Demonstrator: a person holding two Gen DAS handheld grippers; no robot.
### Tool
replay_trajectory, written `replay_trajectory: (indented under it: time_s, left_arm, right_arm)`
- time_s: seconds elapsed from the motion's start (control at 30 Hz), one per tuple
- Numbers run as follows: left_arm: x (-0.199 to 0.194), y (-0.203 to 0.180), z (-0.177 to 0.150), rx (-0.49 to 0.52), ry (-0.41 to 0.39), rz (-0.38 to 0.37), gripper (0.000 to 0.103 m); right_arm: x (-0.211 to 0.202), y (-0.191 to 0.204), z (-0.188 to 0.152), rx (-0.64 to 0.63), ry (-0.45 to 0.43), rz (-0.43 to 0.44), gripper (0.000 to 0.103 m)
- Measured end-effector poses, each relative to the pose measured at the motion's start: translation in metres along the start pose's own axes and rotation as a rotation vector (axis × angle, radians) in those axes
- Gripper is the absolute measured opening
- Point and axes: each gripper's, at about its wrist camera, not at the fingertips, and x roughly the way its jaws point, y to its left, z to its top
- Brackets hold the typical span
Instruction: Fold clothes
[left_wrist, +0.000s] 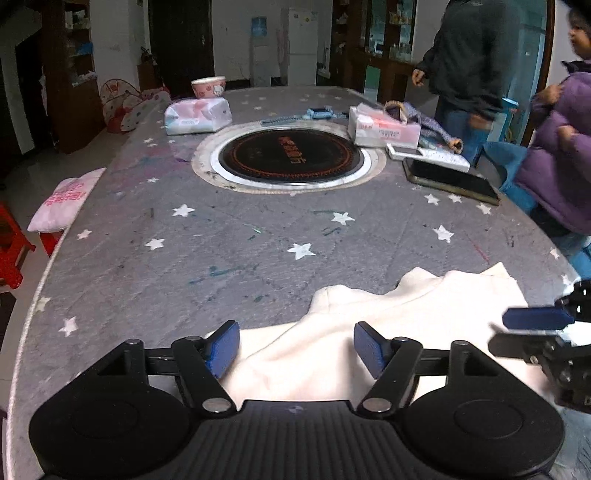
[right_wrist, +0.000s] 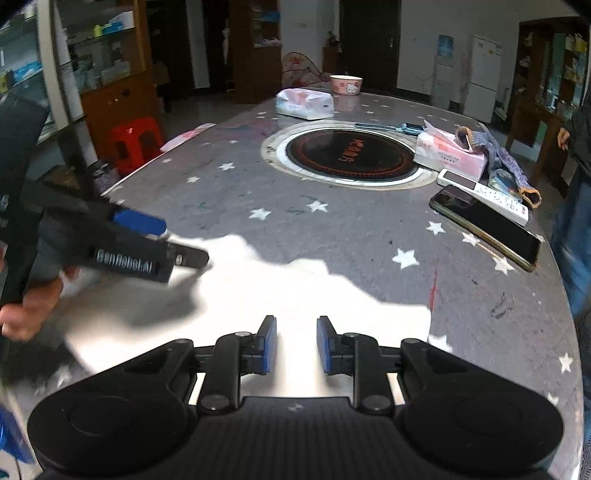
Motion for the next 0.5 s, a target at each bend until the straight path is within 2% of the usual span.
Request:
replay_trajectory:
  time_s: [0.27, 0.5]
  left_arm:
    - [-0.037, 0.006, -0.032, -0.014, -0.027, 0.022, 0.073]
    - [-0.042, 0.012, -0.049, -0.040, -0.014, 0.047, 0.074]
  right_arm:
    - [-0.013, 0.003, -0.035, 0.018, 0.027, -0.012, 0.023]
    - [-0.022, 0.007, -0.035, 0.020, 0.006, -0.014, 0.026]
